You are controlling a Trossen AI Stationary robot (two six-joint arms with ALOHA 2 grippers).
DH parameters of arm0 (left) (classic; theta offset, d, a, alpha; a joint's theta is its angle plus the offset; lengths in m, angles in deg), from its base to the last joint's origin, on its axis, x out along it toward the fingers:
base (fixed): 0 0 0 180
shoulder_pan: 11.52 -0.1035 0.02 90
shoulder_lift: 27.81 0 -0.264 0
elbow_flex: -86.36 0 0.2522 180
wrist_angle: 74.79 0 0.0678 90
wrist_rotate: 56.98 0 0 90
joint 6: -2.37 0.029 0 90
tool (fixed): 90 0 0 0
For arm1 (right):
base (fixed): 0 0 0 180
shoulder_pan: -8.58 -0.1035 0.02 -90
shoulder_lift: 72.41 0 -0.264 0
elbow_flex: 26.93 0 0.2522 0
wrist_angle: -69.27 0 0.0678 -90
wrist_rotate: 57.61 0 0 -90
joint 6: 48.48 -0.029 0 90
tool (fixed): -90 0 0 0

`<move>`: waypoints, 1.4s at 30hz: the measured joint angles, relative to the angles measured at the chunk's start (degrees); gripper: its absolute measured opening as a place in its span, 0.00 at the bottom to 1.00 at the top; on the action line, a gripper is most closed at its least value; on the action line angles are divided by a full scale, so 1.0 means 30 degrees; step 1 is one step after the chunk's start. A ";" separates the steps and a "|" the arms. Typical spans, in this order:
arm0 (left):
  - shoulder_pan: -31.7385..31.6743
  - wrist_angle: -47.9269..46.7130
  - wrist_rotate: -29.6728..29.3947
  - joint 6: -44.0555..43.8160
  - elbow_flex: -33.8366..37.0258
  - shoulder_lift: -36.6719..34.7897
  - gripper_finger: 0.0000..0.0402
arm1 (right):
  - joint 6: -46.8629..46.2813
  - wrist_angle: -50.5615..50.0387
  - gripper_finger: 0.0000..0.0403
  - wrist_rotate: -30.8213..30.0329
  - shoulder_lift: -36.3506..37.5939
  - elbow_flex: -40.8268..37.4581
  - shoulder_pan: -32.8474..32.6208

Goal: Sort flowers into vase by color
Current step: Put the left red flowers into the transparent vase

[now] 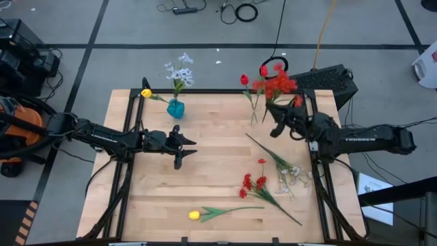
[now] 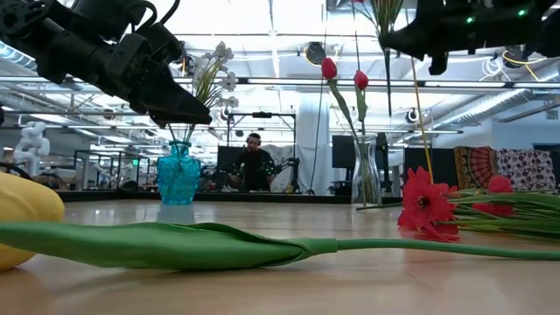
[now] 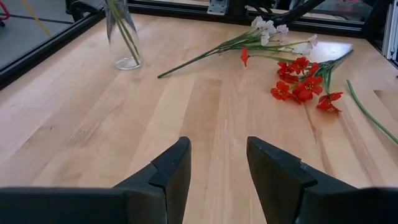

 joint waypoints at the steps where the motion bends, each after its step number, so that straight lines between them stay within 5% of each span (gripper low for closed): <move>1: 0.0000 0.0007 0.0000 0.0000 0.0000 0.0000 0.40 | 0.0157 0.0320 0.01 0.0001 -0.0149 -0.0001 0.0425; 8: 0.0000 0.0182 0.0000 0.0007 0.0000 0.0000 0.40 | 0.0175 0.2818 0.01 0.3390 -0.1896 0.0007 0.3535; 24: -0.0002 0.0495 0.0000 0.0018 0.0000 0.0007 0.40 | -0.0486 0.6925 0.01 0.7773 -0.6374 0.0007 0.7950; 42: 0.0000 0.0155 0.0010 -0.0117 0.0000 0.0007 0.40 | -0.0500 0.7615 0.01 0.8031 -1.0173 -0.0017 0.8672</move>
